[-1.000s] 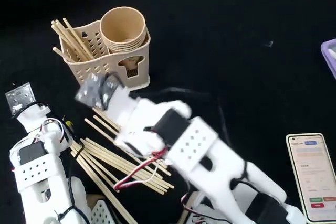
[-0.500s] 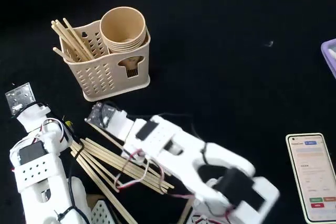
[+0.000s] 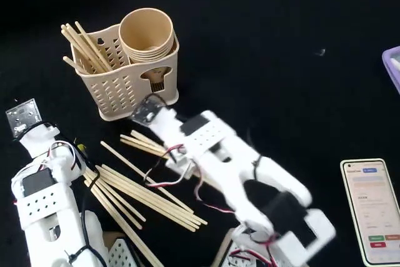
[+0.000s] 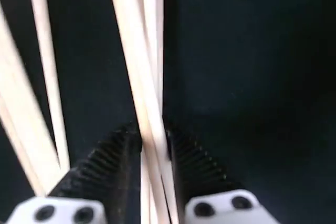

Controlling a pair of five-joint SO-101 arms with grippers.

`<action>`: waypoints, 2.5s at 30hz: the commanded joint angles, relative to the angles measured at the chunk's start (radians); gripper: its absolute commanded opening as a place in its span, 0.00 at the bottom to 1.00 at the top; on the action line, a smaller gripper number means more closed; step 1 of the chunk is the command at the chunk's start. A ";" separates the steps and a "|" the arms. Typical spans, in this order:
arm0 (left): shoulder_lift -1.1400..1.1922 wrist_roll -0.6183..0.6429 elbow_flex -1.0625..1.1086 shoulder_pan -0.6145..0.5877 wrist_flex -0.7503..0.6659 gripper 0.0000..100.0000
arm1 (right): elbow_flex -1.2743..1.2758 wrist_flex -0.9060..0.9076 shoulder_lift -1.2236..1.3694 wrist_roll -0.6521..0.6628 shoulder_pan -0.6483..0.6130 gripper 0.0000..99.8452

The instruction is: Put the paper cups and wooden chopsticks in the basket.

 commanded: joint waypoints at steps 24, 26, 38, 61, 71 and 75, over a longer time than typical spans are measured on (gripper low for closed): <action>-0.011 0.008 -0.015 -0.008 -0.012 0.22 | 0.202 -0.086 -0.223 0.235 0.278 0.02; -0.011 0.008 -0.015 -0.008 -0.012 0.22 | 0.203 -0.086 -0.231 0.235 0.278 0.01; -0.011 0.006 -0.015 -0.008 -0.014 0.22 | 0.243 -0.092 -0.223 0.203 0.276 0.14; -0.011 0.005 -0.015 -0.010 -0.012 0.22 | 0.125 0.041 -0.232 0.199 0.282 0.01; -0.011 0.005 -0.015 -0.010 -0.009 0.22 | 0.125 0.006 -0.222 0.207 0.284 0.01; -0.011 0.005 -0.015 -0.010 -0.008 0.22 | 0.137 -0.060 -0.222 0.247 0.377 0.03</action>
